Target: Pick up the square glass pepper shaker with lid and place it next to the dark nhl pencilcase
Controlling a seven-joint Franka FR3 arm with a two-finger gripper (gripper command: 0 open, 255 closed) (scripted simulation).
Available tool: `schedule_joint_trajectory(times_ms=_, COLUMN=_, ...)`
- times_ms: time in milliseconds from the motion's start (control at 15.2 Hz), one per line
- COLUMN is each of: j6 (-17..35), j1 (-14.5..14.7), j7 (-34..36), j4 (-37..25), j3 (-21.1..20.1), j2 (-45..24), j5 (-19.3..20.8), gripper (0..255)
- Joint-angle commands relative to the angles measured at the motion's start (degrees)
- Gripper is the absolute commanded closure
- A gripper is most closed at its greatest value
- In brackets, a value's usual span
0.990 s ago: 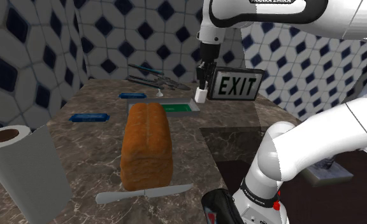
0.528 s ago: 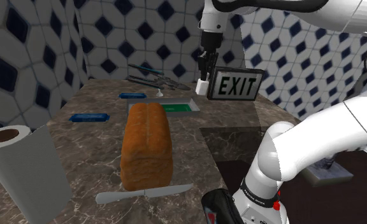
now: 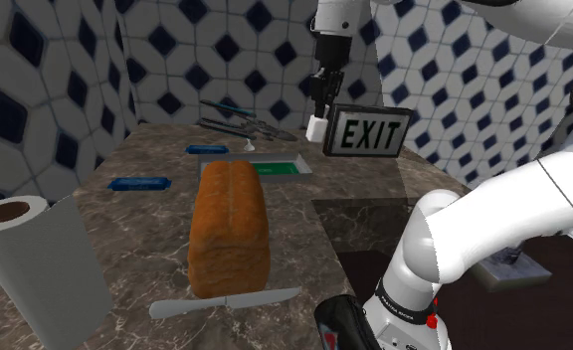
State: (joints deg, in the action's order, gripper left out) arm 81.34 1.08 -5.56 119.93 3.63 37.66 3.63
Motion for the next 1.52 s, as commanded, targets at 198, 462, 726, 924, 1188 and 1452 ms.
schedule_joint_trajectory(times_ms=198, j6=-2.0, j1=1.5, j7=6.4, j4=3.1, j3=-5.6, j2=4.9, j5=-3.7, gripper=255)
schedule_joint_trajectory(times_ms=462, j6=-3.5, j1=2.8, j7=11.5, j4=4.4, j3=-10.2, j2=7.8, j5=-7.2, gripper=255)
schedule_joint_trajectory(times_ms=726, j6=-4.9, j1=4.1, j7=16.8, j4=4.7, j3=-14.9, j2=9.8, j5=-11.1, gripper=255)
schedule_joint_trajectory(times_ms=924, j6=-5.7, j1=5.0, j7=20.8, j4=4.3, j3=-18.6, j2=10.7, j5=-14.1, gripper=255)
schedule_joint_trajectory(times_ms=1188, j6=-6.5, j1=6.0, j7=26.4, j4=2.9, j3=-23.6, j2=11.0, j5=-18.1, gripper=255)
schedule_joint_trajectory(times_ms=1452, j6=-6.9, j1=6.5, j7=32.0, j4=0.6, j3=-28.8, j2=10.5, j5=-22.0, gripper=255)
